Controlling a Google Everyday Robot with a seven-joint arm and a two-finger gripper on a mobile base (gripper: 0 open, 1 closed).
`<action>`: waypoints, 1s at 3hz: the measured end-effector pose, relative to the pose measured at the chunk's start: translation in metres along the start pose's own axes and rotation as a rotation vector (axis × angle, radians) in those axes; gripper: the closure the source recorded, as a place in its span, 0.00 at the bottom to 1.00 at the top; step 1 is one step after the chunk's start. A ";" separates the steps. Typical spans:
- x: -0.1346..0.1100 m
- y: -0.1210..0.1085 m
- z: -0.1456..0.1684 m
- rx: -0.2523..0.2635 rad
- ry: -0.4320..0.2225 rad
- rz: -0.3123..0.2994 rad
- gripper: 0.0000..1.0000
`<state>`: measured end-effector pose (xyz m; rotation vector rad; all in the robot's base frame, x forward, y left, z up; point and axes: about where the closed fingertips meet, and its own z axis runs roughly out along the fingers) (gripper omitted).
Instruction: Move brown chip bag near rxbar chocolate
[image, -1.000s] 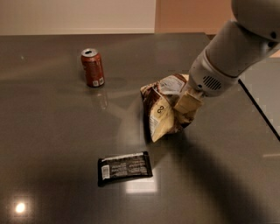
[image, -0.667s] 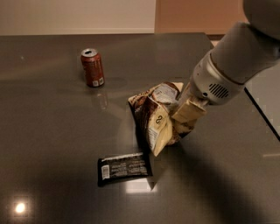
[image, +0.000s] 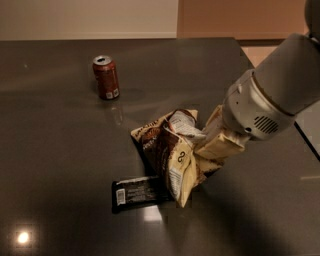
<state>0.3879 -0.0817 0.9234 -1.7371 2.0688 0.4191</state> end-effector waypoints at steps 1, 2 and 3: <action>0.002 0.011 0.003 -0.007 -0.008 -0.032 0.62; 0.004 0.016 0.008 -0.011 -0.012 -0.051 0.38; 0.003 0.017 0.008 -0.009 -0.011 -0.053 0.15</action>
Offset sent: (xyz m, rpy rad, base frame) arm -0.0190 0.0020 -0.0198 0.0140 -0.0149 0.0678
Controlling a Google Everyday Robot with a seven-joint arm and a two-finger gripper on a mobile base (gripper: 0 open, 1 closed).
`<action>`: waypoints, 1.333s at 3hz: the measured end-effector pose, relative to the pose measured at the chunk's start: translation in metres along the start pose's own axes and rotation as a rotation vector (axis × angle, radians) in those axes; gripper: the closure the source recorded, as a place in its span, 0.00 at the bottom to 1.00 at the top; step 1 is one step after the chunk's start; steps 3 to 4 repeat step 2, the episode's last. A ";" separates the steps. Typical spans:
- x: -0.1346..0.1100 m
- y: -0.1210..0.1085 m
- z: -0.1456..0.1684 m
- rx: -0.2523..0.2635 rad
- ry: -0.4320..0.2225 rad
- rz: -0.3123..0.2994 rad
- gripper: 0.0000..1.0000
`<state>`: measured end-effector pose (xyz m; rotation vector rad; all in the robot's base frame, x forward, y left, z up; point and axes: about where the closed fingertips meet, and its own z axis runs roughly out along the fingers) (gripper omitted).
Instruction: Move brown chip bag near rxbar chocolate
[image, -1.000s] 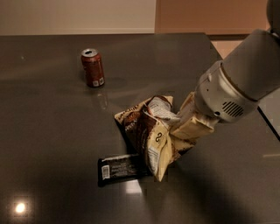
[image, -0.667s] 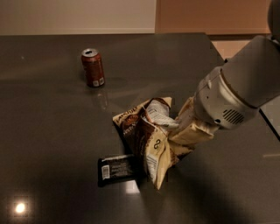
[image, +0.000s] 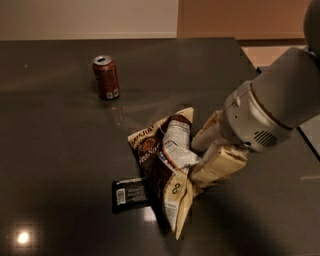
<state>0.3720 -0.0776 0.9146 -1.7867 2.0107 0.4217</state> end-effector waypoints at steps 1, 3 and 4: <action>-0.001 0.001 -0.001 0.002 0.001 -0.003 0.00; -0.001 0.001 -0.001 0.002 0.001 -0.003 0.00; -0.001 0.001 -0.001 0.002 0.001 -0.003 0.00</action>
Offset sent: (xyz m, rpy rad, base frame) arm -0.0005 0.0009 0.0010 -0.0010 -0.0032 0.0014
